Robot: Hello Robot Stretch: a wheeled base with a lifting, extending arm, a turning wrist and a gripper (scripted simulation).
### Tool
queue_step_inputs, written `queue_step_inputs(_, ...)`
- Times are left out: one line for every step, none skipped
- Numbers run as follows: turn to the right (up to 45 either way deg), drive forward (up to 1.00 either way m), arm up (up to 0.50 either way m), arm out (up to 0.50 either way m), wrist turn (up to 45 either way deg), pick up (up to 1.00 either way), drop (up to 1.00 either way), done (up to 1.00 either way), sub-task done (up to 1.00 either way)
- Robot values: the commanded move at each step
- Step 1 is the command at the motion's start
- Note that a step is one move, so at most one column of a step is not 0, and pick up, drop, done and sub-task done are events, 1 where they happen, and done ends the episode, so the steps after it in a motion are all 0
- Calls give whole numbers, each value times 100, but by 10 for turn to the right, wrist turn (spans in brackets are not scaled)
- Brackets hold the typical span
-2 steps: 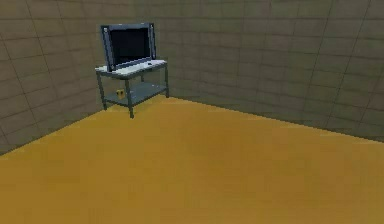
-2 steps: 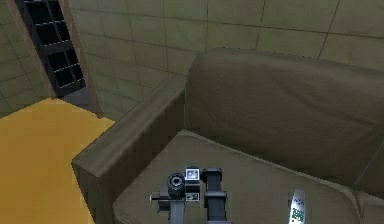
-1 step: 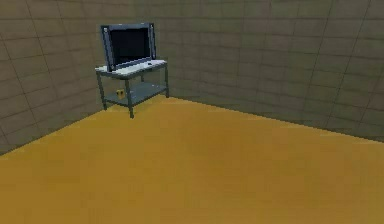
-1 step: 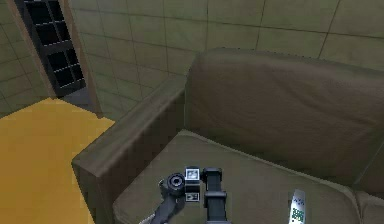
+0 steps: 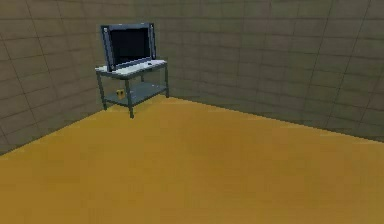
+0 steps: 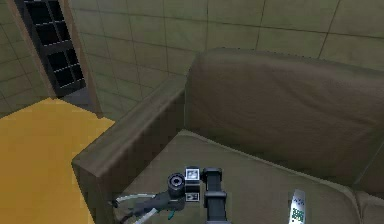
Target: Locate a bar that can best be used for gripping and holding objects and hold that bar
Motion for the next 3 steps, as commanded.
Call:
queue_step_inputs(0,0,0,0,450,0,0,0,0)
queue_step_inputs(0,0,0,0,240,0,0,0,0)
queue_step_inputs(0,0,-30,0,0,0,0,0,0)
